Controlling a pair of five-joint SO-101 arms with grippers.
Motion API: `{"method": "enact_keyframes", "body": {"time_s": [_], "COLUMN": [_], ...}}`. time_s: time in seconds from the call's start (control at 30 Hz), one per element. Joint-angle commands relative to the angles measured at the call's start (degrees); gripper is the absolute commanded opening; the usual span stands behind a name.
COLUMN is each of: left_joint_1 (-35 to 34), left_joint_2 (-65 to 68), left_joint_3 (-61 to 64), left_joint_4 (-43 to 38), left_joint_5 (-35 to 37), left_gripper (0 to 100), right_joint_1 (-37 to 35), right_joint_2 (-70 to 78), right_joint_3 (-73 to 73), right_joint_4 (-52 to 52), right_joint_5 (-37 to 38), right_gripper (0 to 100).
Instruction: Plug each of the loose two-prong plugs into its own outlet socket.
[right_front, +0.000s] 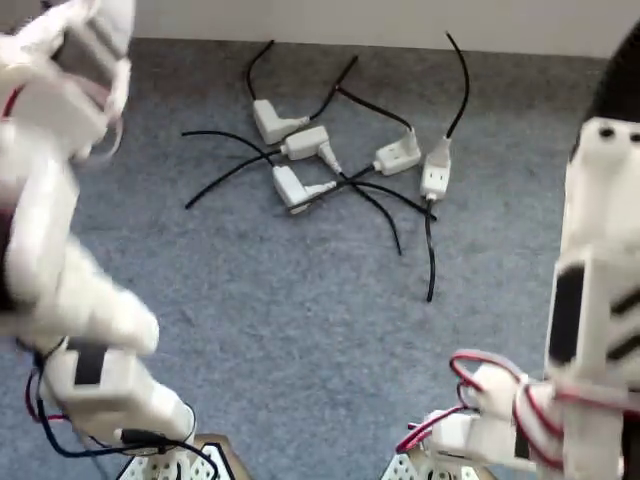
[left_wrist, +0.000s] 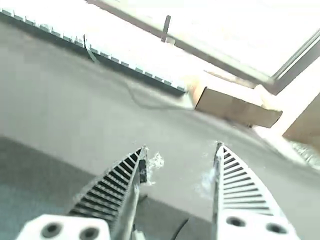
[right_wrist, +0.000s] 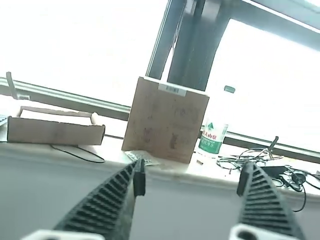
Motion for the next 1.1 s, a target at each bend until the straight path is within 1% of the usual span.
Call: {"method": "enact_keyframes", "body": {"time_s": [0.0,0.1,0.17,0.3,0.43,0.57,0.63,0.77,0.9,0.97,1.07], "left_joint_1": [-0.5,-0.5,-0.7,-0.7,-0.8,-0.9,-0.9,-0.8,-0.7,-0.7,-0.6], "left_joint_2": [-11.7,-19.4,-24.0,-33.4,-42.2,-50.2,-55.3,-66.3,-77.1,-81.4,-86.3], "left_joint_3": [-0.5,-0.5,-0.5,-0.5,-0.4,1.5,5.0,16.6,35.5,47.7,67.8], "left_joint_4": [0.2,0.2,0.9,2.2,2.3,2.3,2.3,2.3,2.3,2.2,2.1], "left_joint_5": [-4.5,-8.4,-8.9,-9.0,-9.0,-9.1,-11.1,-12.7,-12.7,-12.5,-12.4], "left_gripper": [23,23,23,23,23,23,23,23,23,23,23], "right_joint_1": [0.3,0.3,0.3,0.3,0.2,0.2,0.2,0.2,0.2,0.2,-0.6], "right_joint_2": [-6.2,-11.1,-14.4,-21.5,-28.1,-34.7,-37.7,-44.2,-51.2,-54.9,-61.1], "right_joint_3": [-5.1,-5.0,-4.7,-4.7,-4.5,-4.4,-4.4,-4.4,-3.5,2.3,19.9], "right_joint_4": [0.9,1.0,1.5,6.0,7.4,7.4,7.4,7.5,7.7,7.7,7.7], "right_joint_5": [0.3,0.3,0.3,-0.3,-6.3,-9.1,-10.6,-13.5,-16.8,-18.4,-20.0], "right_gripper": [28.3,28.3,28.3,28.3,28.3,28.3,28.3,28.3,28.3,28.3,28.3]}}
